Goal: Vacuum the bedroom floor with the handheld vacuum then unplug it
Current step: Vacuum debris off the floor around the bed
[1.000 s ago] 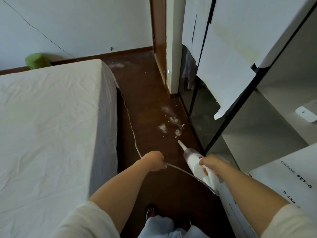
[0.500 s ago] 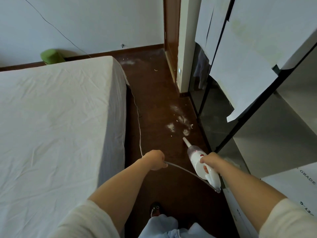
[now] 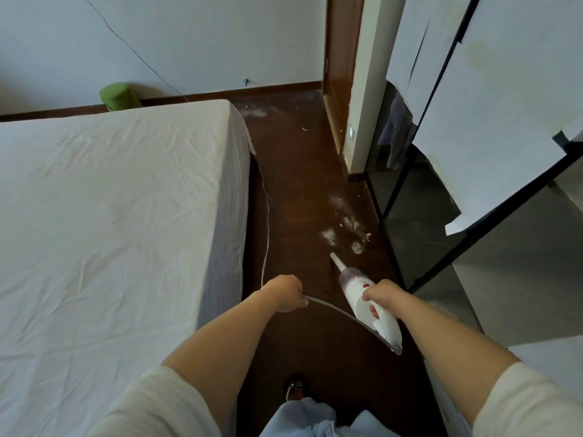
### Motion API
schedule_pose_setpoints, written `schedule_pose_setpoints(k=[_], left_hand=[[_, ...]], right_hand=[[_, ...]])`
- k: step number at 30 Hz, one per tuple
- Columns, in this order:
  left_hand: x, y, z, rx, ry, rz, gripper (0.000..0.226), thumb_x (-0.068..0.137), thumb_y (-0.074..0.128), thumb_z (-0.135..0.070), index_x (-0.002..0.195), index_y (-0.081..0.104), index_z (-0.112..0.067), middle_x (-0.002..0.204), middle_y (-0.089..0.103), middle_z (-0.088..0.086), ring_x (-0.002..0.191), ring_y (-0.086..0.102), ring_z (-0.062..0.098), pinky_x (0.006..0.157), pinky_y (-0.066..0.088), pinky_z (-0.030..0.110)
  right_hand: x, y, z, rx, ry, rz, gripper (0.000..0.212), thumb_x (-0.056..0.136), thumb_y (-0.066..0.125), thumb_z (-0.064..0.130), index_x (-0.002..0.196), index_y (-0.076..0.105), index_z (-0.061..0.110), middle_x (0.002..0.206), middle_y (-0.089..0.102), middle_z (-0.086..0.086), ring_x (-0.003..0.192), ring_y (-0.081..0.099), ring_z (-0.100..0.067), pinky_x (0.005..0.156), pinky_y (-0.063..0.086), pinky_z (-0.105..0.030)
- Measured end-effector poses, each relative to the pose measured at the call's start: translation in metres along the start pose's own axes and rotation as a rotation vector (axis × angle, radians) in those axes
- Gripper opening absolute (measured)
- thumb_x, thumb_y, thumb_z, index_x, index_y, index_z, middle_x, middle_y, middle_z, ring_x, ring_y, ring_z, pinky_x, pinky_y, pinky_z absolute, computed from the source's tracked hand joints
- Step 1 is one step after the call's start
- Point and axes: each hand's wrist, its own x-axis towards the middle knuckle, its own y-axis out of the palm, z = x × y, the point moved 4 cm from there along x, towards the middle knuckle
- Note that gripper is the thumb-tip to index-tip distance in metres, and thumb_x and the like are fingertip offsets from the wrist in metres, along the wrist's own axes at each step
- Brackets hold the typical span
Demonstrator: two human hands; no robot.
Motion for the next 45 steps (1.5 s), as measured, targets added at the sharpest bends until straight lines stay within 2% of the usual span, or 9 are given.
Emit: schedule_pose_setpoints(k=[5, 9, 12, 18, 27, 31, 35, 39, 45], left_hand=[[0.005, -0.008, 0.021, -0.009, 0.005, -0.025, 0.030, 0.093, 0.055, -0.033, 0.111, 0.062, -0.009, 0.113, 0.062, 0.008, 0.105, 0.058, 0.023, 0.083, 0.046, 0.028], [0.009, -0.010, 0.026, 0.000, 0.019, -0.020, 0.030, 0.093, 0.055, -0.033, 0.110, 0.062, -0.009, 0.113, 0.062, 0.009, 0.105, 0.058, 0.023, 0.085, 0.047, 0.030], [0.010, -0.015, 0.022, 0.006, 0.026, -0.019, 0.030, 0.093, 0.056, -0.033, 0.110, 0.062, -0.009, 0.114, 0.062, 0.009, 0.105, 0.058, 0.023, 0.085, 0.046, 0.029], [0.017, -0.027, -0.024, 0.026, 0.101, -0.028, 0.034, 0.095, 0.052, -0.032, 0.115, 0.061, -0.007, 0.117, 0.061, 0.010, 0.109, 0.057, 0.025, 0.092, 0.047, 0.033], [0.019, -0.009, -0.067, 0.068, 0.138, 0.014, 0.032, 0.094, 0.054, -0.033, 0.111, 0.061, -0.008, 0.115, 0.061, 0.009, 0.107, 0.057, 0.025, 0.088, 0.047, 0.032], [0.022, -0.008, -0.066, 0.047, 0.106, 0.007, 0.031, 0.093, 0.055, -0.033, 0.111, 0.061, -0.008, 0.114, 0.062, 0.009, 0.105, 0.058, 0.024, 0.086, 0.047, 0.030], [0.024, -0.007, -0.072, 0.047, 0.079, -0.011, 0.031, 0.093, 0.055, -0.033, 0.112, 0.060, -0.008, 0.114, 0.061, 0.008, 0.106, 0.058, 0.023, 0.087, 0.048, 0.030], [0.027, -0.004, -0.083, 0.027, 0.064, -0.037, 0.030, 0.093, 0.054, -0.033, 0.111, 0.061, -0.009, 0.113, 0.062, 0.008, 0.105, 0.058, 0.022, 0.086, 0.047, 0.030], [0.029, -0.001, -0.096, -0.021, 0.022, -0.052, 0.030, 0.093, 0.055, -0.033, 0.111, 0.061, -0.010, 0.111, 0.062, 0.007, 0.104, 0.059, 0.022, 0.086, 0.047, 0.029]], right_hand=[[0.002, 0.016, 0.013, -0.010, -0.012, 0.020, 0.042, 0.090, 0.055, 0.004, 0.131, 0.046, 0.000, 0.078, 0.057, -0.013, 0.063, 0.055, -0.018, 0.055, 0.047, -0.028], [0.003, 0.018, 0.016, 0.013, -0.011, -0.013, 0.042, 0.093, 0.054, 0.010, 0.133, 0.046, 0.003, 0.084, 0.056, -0.011, 0.077, 0.059, -0.020, 0.060, 0.049, -0.029], [-0.001, 0.015, 0.011, 0.045, 0.015, -0.014, 0.042, 0.095, 0.052, 0.010, 0.136, 0.045, 0.004, 0.087, 0.056, -0.012, 0.082, 0.059, -0.021, 0.056, 0.047, -0.029], [-0.014, -0.016, -0.001, 0.127, 0.039, -0.034, 0.034, 0.097, 0.050, 0.010, 0.130, 0.051, 0.002, 0.089, 0.055, -0.012, 0.071, 0.055, -0.018, 0.060, 0.047, -0.028], [-0.008, -0.056, -0.034, 0.089, 0.026, -0.128, 0.044, 0.098, 0.048, 0.008, 0.140, 0.039, -0.002, 0.103, 0.052, -0.019, 0.062, 0.048, -0.018, 0.045, 0.038, -0.026], [-0.004, -0.064, -0.033, 0.096, 0.006, -0.091, 0.042, 0.097, 0.050, 0.009, 0.136, 0.044, -0.002, 0.101, 0.055, -0.017, 0.062, 0.052, -0.017, 0.046, 0.041, -0.026], [-0.003, -0.067, -0.033, 0.084, 0.009, -0.038, 0.038, 0.096, 0.051, 0.010, 0.133, 0.048, 0.001, 0.086, 0.054, -0.012, 0.055, 0.049, -0.015, 0.040, 0.039, -0.023], [0.001, -0.068, -0.035, 0.093, -0.007, -0.004, 0.036, 0.096, 0.051, 0.010, 0.131, 0.049, 0.001, 0.080, 0.054, -0.011, 0.057, 0.051, -0.016, 0.048, 0.042, -0.026], [0.011, -0.085, -0.037, 0.098, -0.026, -0.015, 0.038, 0.097, 0.050, 0.010, 0.133, 0.048, -0.001, 0.080, 0.054, -0.012, 0.058, 0.050, -0.017, 0.047, 0.042, -0.026]])
